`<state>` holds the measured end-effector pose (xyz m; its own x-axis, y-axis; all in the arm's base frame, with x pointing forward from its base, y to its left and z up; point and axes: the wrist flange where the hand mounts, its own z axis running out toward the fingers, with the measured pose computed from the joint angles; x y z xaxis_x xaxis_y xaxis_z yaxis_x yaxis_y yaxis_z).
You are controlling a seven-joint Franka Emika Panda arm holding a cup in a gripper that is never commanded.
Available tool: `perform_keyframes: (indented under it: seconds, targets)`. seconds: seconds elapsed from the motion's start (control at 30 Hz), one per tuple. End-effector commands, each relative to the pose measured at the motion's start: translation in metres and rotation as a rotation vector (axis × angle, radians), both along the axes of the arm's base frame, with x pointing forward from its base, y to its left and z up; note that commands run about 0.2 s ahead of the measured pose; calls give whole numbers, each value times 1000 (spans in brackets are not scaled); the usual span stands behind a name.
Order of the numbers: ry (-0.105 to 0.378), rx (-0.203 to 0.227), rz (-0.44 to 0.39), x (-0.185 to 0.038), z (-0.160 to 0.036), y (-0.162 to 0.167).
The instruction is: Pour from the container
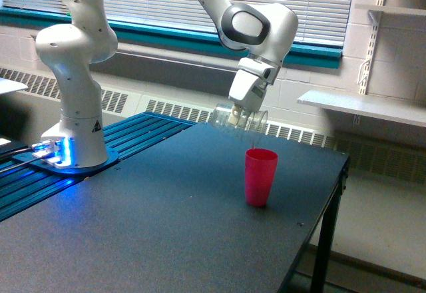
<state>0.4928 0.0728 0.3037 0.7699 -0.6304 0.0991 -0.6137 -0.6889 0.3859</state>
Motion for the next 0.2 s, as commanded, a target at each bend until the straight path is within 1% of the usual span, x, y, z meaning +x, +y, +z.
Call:
perform_keyframes:
  seconds: [0.03,0.2]
  targets:
    - [-21,5,34,5,9,14]
    - [-27,0,39,5,13,16]
